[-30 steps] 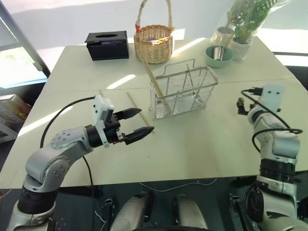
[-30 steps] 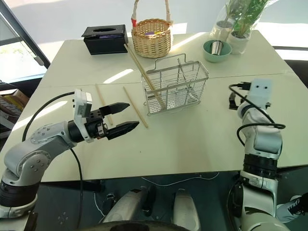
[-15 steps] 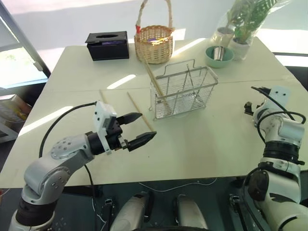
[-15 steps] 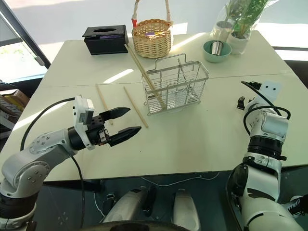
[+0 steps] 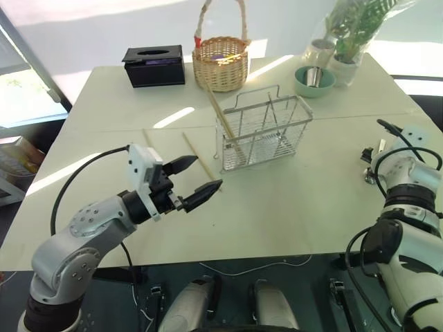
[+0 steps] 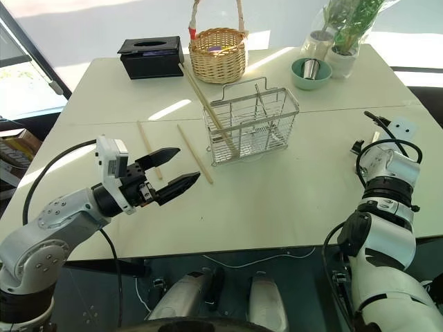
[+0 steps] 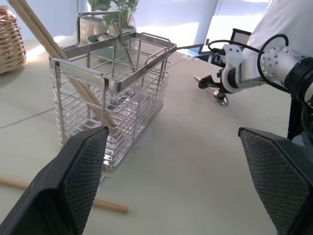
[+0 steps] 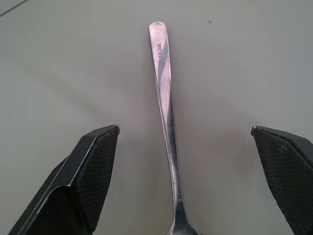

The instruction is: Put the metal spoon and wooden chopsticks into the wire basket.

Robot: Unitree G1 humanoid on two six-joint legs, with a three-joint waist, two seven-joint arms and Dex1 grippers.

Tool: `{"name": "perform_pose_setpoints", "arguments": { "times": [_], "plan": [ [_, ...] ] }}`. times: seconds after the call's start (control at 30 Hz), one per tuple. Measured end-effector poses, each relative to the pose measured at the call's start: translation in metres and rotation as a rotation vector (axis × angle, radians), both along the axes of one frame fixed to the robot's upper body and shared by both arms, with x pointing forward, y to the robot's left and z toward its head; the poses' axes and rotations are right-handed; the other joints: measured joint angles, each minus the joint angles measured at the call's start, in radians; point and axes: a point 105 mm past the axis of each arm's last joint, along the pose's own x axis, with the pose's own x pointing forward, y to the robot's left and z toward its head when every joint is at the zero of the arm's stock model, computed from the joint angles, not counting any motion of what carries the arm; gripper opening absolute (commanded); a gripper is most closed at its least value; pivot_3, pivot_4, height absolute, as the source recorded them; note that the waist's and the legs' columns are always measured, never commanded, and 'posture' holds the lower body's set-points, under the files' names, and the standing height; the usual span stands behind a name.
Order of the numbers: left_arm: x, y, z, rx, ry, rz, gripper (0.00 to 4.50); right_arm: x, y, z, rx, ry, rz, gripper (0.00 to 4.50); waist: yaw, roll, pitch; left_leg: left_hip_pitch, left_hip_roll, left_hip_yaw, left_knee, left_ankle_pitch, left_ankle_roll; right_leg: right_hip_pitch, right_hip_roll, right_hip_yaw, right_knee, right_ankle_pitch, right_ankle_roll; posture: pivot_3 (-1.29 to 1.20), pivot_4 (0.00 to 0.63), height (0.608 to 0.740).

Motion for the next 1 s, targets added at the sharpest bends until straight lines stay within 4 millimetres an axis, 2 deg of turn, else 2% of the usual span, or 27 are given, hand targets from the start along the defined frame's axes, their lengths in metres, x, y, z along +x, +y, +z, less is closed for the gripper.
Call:
{"name": "perform_pose_setpoints", "arguments": {
  "times": [0.3, 0.67, 0.77, 0.97, 1.0],
  "plan": [
    [0.006, 0.006, 0.012, -0.01, -0.053, 0.054, 4.48, 0.003, 0.0, 0.0, 0.013, -0.002, 0.013, 4.5, -0.001, 0.0, 0.0, 0.0, 0.0, 0.0, 0.002, 0.0, -0.001, 0.001, 0.0, 0.0, 0.0, 0.0, -0.001, 0.0, 0.15, 0.74],
    [0.008, 0.006, 0.013, -0.031, -0.058, 0.081, 4.48, 0.005, 0.003, 0.001, -0.013, 0.016, 0.073, 4.5, -0.001, 0.0, 0.0, 0.0, 0.0, 0.0, 0.002, 0.0, -0.001, 0.001, 0.0, 0.0, 0.0, 0.0, -0.001, 0.0, 0.15, 0.74],
    [0.009, 0.006, 0.013, -0.041, -0.058, 0.084, 4.5, 0.005, 0.003, 0.001, -0.016, 0.017, 0.074, 3.58, 0.0, 0.0, 0.0, 0.0, 0.0, 0.0, 0.002, -0.001, -0.001, 0.001, 0.0, 0.0, -0.001, 0.0, -0.001, 0.0, 0.15, 0.74],
    [0.01, 0.005, 0.015, -0.051, -0.066, 0.09, 4.5, 0.004, -0.001, 0.004, -0.025, 0.018, 0.064, 0.39, 0.002, 0.0, 0.0, 0.0, 0.0, 0.0, 0.002, -0.001, -0.001, 0.001, 0.0, 0.0, -0.001, 0.0, -0.001, 0.0, 0.15, 0.74],
    [0.01, 0.005, 0.015, -0.051, -0.066, 0.09, 4.5, 0.004, 0.0, 0.004, -0.024, 0.018, 0.064, 0.02, 0.001, 0.0, 0.0, 0.0, 0.0, 0.0, 0.002, -0.001, -0.001, 0.001, 0.0, 0.0, -0.001, 0.0, -0.001, 0.0, 0.15, 0.74]
  ]
}}
